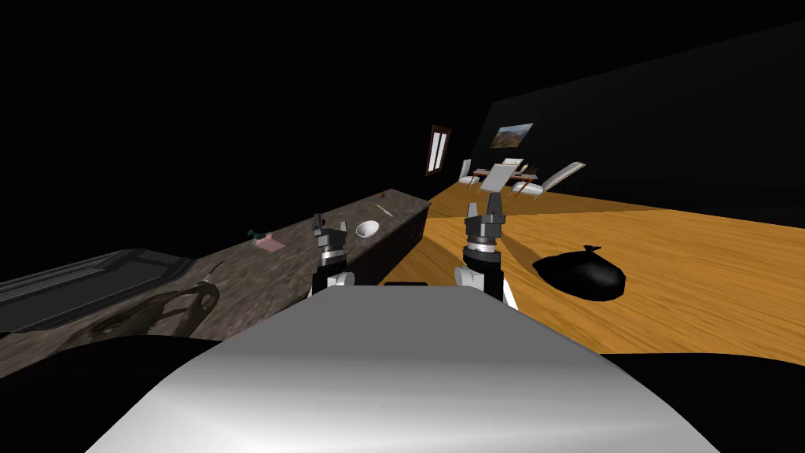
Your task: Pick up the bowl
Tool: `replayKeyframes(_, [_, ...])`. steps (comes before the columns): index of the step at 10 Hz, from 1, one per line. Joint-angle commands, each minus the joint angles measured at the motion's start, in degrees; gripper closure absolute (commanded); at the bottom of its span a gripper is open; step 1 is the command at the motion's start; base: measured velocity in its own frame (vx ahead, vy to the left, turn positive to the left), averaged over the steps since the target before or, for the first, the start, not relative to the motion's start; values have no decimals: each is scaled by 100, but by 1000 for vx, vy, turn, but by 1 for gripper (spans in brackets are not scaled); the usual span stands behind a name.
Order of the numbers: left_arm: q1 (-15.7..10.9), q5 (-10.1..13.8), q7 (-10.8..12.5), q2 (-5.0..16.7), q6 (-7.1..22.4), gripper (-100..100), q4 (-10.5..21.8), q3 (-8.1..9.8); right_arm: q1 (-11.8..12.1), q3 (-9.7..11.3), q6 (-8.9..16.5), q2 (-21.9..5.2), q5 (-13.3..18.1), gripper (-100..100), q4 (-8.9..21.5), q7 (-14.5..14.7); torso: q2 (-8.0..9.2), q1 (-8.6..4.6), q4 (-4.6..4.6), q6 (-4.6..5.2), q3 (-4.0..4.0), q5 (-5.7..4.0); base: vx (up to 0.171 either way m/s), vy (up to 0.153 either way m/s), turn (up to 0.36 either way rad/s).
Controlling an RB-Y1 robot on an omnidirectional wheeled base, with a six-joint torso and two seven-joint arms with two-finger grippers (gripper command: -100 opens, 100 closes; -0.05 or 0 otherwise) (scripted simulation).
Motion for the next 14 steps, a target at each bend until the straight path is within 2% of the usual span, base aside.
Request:
replayKeyframes(1, [-11,18,-4,197,136,-100,-25,12,0,0,0,0,0,0,0,0,0,0,0,0,0,0,7,-12,1])
replayKeyframes(4, [-46,93,-22,563,626,-100,-136,62,0,0,0,0,0,0,0,0,-10,-11,-2,0,-5,-2,26,-33,6])
replayKeyframes(5, [-46,93,-22,563,674,-100,-136,62,0,0,0,0,0,0,0,0,-11,-14,-2,0,-6,-3,18,-29,5])
replayKeyframes(6, [-59,131,-31,658,899,-100,-191,87,0,0,0,0,0,0,0,0,-8,-11,-2,0,-5,-3,21,-40,3])
replayKeyframes(7, [-59,131,-31,658,928,-100,-191,87,0,0,0,0,0,0,0,0,-9,-15,-2,0,-5,-3,18,-30,6])
replayKeyframes(8, [-70,176,-41,738,1166,-100,-255,115,0,0,0,0,0,0,0,0,-7,-12,-2,0,-4,-3,21,-36,5])
replayKeyframes(9, [-70,176,-41,738,1215,-100,-255,115,0,0,0,0,0,0,0,0,-8,-14,-2,0,-5,-3,21,-29,6])
replayKeyframes(10, [-79,226,-51,804,1440,-100,-324,146,0,0,0,0,0,0,0,0,-8,-11,-2,0,-5,-3,16,-42,8])
replayKeyframes(14, [-94,339,-75,901,2026,-100,-479,218,0,0,0,0,0,0,0,0,-8,-16,-2,0,-5,-4,19,-45,8])
